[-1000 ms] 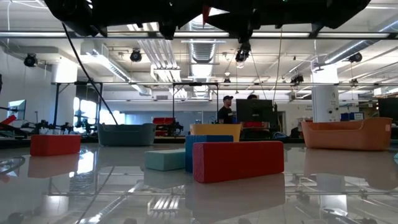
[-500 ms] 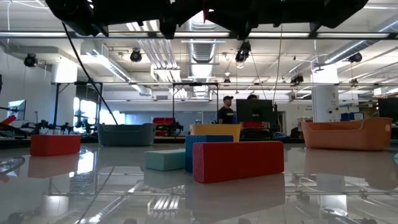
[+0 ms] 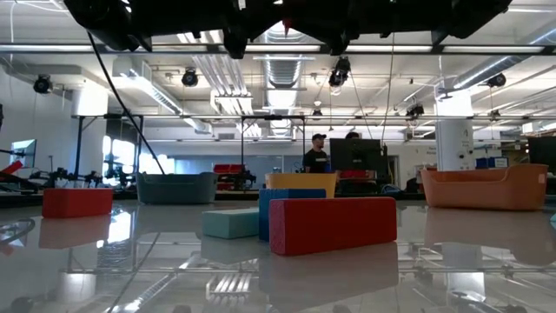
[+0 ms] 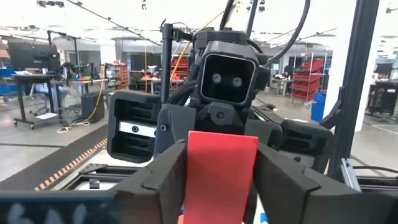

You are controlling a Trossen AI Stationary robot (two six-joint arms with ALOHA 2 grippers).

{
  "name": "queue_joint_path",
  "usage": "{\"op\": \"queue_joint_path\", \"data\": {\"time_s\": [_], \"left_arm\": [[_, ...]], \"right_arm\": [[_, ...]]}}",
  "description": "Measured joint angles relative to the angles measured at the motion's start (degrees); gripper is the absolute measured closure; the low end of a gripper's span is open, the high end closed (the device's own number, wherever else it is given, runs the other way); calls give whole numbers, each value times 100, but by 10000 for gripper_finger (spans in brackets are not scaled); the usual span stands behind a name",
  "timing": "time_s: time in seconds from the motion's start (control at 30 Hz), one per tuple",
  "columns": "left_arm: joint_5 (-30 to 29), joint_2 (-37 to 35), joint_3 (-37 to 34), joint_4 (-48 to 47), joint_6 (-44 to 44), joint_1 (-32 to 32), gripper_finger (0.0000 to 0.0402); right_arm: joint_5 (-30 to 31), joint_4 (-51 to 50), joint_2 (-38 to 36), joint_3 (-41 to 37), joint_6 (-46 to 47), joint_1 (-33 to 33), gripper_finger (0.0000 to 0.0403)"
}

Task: Sort & place blocks by color
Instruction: Put the orange block into the yellow bin

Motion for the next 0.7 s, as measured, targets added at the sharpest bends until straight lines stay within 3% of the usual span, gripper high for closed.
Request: {"op": "queue_joint_path", "data": {"time_s": [0.13, 0.23, 0.4, 0.5, 0.7], "left_arm": [[5, -78, -54, -250, 149, 0, 205], [-20, -388, -116, -1044, 581, 9, 184], [-47, -1341, -129, -2768, 1260, 33, 168], [-546, -1826, -161, -3520, 1480, 74, 167], [-1628, -2586, -479, -3776, 1477, 76, 167]], "right_arm": [[31, -118, -3, 0, 60, -27, 284], [354, -771, -86, 127, 121, -54, 284], [1028, -3355, -136, 1048, 314, -265, 284], [1121, -5151, 49, 1873, 346, -566, 284], [1124, -7603, 790, 3367, 176, -1526, 284]]}}
